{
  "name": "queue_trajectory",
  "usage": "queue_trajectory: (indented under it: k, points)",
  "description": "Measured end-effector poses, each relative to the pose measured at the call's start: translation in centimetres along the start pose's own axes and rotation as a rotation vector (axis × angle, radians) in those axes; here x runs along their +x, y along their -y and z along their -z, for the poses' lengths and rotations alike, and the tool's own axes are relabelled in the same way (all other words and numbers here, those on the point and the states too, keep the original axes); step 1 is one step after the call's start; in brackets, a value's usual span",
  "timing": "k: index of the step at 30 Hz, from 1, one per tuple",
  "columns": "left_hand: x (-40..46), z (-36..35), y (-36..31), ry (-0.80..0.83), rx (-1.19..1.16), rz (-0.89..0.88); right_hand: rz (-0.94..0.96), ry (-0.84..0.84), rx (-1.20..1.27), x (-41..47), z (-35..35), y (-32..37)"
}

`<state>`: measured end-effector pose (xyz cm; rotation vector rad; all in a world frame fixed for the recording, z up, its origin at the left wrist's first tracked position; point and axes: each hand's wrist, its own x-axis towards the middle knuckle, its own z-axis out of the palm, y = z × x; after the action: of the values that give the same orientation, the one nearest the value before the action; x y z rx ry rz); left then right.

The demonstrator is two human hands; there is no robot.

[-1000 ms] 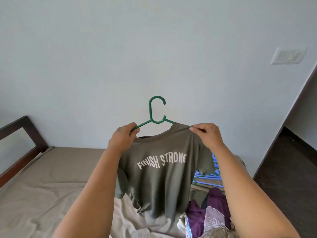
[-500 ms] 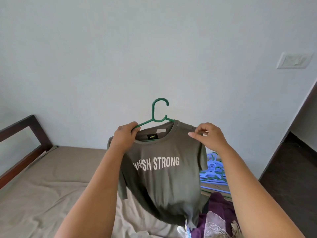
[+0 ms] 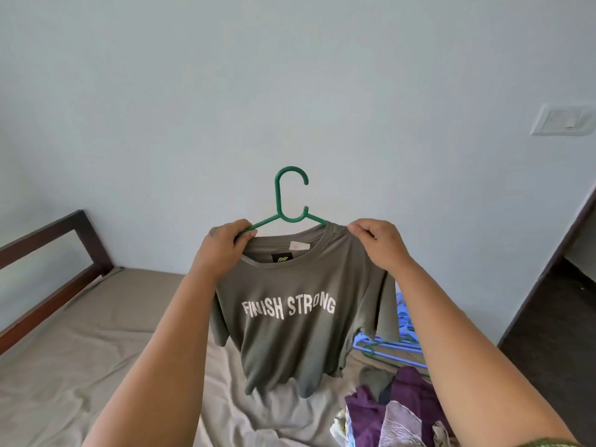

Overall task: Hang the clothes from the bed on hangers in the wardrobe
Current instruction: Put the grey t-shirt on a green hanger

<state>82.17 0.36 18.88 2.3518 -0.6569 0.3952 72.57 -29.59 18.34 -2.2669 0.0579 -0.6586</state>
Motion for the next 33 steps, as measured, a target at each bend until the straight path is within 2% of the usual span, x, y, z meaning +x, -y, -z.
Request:
queue_trajectory:
  k: [2, 4, 5, 8, 9, 13, 17, 19, 21, 25, 29, 33]
  points:
    - [-0.4, 0.1, -0.2, -0.023, 0.013, -0.008, -0.108, -0.034, 0.071, 0.4, 0.2, 0.2]
    - [-1.0, 0.0, -0.5, -0.032, 0.028, -0.006, -0.083, -0.032, -0.063, 0.3, 0.4, 0.4]
    - [-1.4, 0.0, -0.7, -0.033, 0.036, 0.000, -0.058, 0.007, -0.117, -0.1, 0.5, 0.6]
    - [-2.3, 0.3, -1.3, -0.058, 0.051, -0.009, -0.060, 0.228, -0.050, -2.3, 0.3, 1.8]
    - [-2.6, 0.5, -1.6, -0.066, 0.057, -0.024, -0.046, 0.256, -0.073, -3.0, 0.0, 1.8]
    - [-3.9, 2.2, -2.8, -0.074, 0.035, -0.121, 0.024, 0.013, -0.162, -5.7, 0.3, 3.0]
    - [-6.4, 4.5, -2.4, -0.164, -0.009, -0.123, 0.046, -0.082, -0.236, -8.9, 2.0, 6.9]
    - [-8.1, 5.8, -1.3, -0.112, 0.015, -0.117, 0.021, -0.129, -0.285, -11.1, 3.2, 8.7]
    - [-9.4, 7.2, -0.3, -0.049, 0.020, -0.158, -0.024, -0.198, -0.305, -13.9, 4.4, 10.2]
    - [-12.6, 9.2, -1.4, -0.010, -0.216, -0.284, -0.145, -0.262, -0.311, -22.0, 6.2, 13.0]
    - [-15.7, 9.3, -6.3, 0.098, -0.342, -0.424, -0.286, -0.345, -0.327, -31.2, 9.0, 15.7]
    - [-19.1, 7.7, -13.2, 0.214, -0.428, -0.596, -0.441, -0.496, -0.434, -41.1, 13.1, 18.7]
